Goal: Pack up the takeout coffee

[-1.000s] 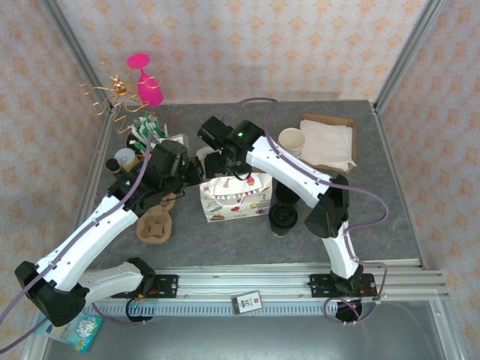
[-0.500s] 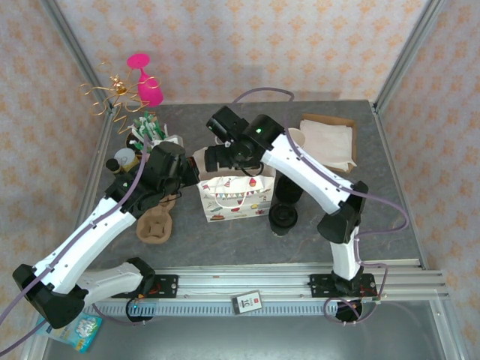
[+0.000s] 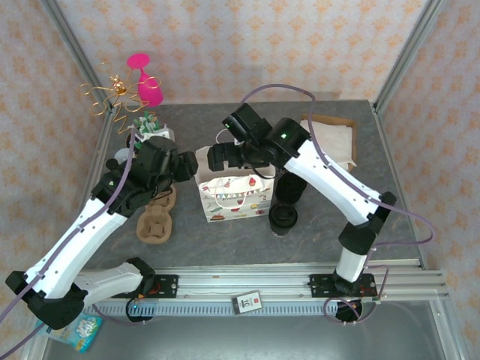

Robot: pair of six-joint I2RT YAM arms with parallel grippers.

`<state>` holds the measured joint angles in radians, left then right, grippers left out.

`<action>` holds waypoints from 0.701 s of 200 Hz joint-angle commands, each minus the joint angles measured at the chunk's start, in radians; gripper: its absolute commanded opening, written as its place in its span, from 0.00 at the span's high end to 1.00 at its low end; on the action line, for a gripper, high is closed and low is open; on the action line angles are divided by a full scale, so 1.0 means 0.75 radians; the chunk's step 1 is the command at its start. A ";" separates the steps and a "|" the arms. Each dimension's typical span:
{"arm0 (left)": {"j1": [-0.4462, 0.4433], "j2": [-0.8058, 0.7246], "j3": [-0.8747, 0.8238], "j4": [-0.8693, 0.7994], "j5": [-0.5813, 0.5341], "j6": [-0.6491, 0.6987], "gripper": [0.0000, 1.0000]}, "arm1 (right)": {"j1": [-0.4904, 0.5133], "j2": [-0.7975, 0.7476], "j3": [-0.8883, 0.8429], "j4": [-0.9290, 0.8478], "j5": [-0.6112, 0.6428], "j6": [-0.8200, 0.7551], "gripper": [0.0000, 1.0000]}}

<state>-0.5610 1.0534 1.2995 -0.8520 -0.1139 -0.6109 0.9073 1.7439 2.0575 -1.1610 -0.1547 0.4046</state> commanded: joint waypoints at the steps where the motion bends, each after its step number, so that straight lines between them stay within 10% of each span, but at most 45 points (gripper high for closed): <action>1: 0.008 0.009 0.122 -0.071 -0.079 0.179 0.41 | 0.007 -0.100 -0.062 0.073 -0.005 -0.044 0.00; 140: -0.051 0.737 0.714 -0.159 0.257 1.066 0.12 | -0.206 -0.507 -0.473 0.213 -0.024 -0.032 0.00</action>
<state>-0.5900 1.5150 1.7325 -0.8944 0.0330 0.0422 0.7681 1.4002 1.7222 -1.0237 -0.1810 0.3912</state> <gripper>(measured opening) 0.878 0.997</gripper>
